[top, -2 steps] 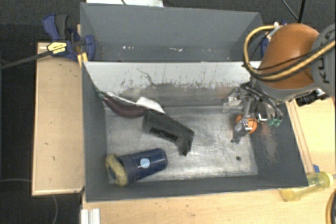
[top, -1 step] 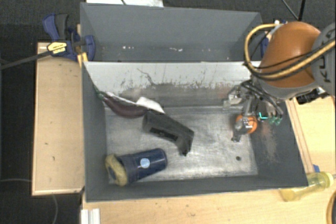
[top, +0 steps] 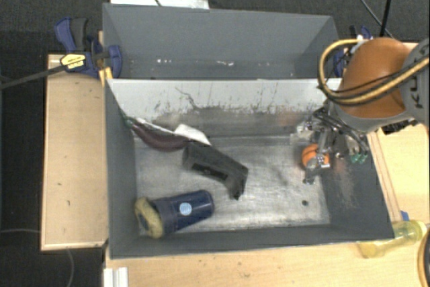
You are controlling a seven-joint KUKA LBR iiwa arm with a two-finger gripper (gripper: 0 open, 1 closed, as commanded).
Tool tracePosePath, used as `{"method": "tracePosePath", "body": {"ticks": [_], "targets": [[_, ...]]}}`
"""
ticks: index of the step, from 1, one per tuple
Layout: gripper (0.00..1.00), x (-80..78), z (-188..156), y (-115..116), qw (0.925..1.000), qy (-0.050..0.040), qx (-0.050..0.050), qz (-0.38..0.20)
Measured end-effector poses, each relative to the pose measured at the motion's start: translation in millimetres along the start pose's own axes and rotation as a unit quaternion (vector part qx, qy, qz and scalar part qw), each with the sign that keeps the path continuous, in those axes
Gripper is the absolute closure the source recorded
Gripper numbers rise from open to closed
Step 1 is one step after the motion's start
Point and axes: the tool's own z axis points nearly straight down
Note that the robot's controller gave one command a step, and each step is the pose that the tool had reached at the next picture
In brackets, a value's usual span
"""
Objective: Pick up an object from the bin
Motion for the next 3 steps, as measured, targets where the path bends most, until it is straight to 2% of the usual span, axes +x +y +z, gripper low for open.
{"method": "tracePosePath", "body": {"ticks": [1,2,3], "targets": [[0.00,16.8,31.4,-40.9,0.9966,0.0053,-0.002,-0.083],[1.00,-12.6,59.1,-42.5,0.9966,-0.0016,-0.010,-0.082],[1.00,-12.6,59.2,-42.5,0.9966,-0.0016,-0.010,-0.082]]}}
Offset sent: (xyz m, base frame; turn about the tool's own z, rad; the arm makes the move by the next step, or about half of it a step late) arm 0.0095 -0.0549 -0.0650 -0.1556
